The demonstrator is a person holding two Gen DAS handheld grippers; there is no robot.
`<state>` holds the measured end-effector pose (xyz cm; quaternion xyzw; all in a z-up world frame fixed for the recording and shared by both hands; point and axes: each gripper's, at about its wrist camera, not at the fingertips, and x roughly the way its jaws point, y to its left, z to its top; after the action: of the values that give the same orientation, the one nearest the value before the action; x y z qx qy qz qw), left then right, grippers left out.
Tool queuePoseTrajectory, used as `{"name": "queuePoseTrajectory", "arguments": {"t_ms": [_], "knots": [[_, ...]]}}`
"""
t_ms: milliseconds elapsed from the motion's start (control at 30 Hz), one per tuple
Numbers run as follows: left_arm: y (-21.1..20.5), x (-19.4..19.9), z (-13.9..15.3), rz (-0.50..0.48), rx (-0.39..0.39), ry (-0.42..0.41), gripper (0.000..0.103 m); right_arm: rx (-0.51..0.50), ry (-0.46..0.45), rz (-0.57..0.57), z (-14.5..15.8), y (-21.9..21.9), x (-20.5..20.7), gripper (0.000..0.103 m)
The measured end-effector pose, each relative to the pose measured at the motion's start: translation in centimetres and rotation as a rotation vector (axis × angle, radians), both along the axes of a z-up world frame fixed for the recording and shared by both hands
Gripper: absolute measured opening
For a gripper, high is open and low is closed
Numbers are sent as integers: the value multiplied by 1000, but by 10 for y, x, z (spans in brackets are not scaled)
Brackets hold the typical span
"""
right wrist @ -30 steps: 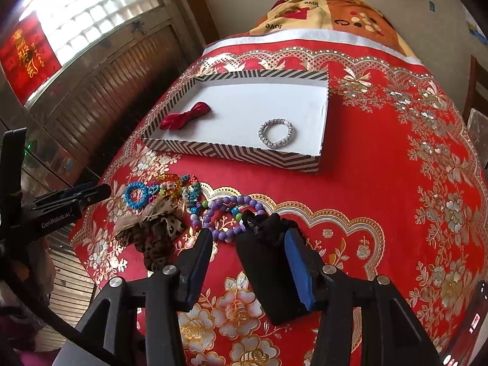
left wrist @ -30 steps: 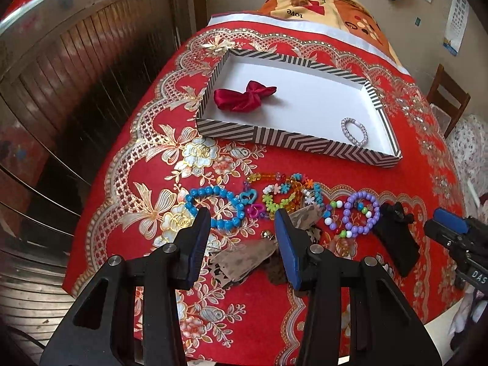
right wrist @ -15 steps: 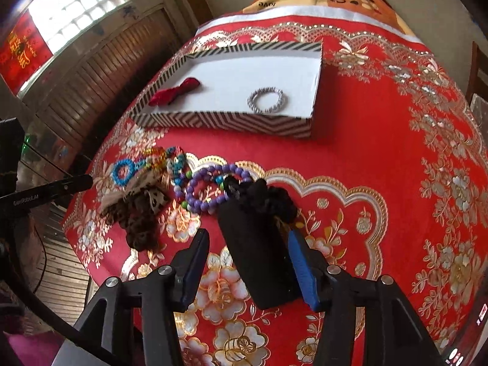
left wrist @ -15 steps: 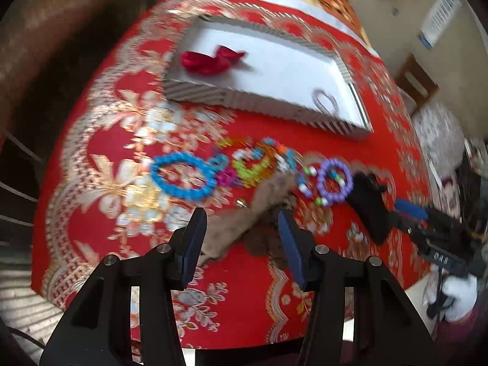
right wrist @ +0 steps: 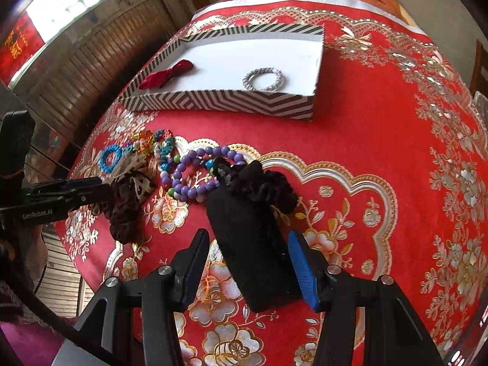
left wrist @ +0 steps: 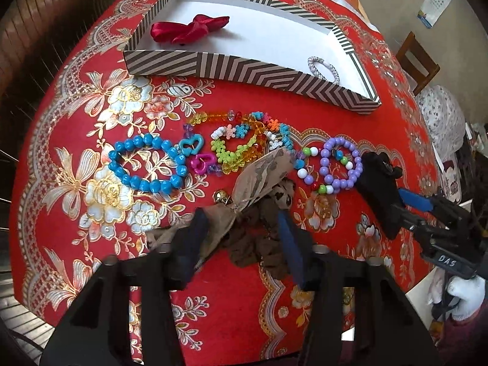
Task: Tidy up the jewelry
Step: 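Grasp the brown lace hair tie with the left gripper while the right grasps the black scrunchie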
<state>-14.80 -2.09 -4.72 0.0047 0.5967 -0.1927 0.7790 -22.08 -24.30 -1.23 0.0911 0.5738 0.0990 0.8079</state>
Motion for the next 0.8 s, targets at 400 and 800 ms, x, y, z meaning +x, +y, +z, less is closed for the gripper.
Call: {"name": "queuePoseTrajectory", "arguments": {"t_ms": [400,800], "knots": [[1,-5,7,0,-1,-25,8,193,-28,9,-4,-8,-6,13],[-2,-14,14,16,-39,-11,41,114,-63,59,18,-13,-21,38]]}}
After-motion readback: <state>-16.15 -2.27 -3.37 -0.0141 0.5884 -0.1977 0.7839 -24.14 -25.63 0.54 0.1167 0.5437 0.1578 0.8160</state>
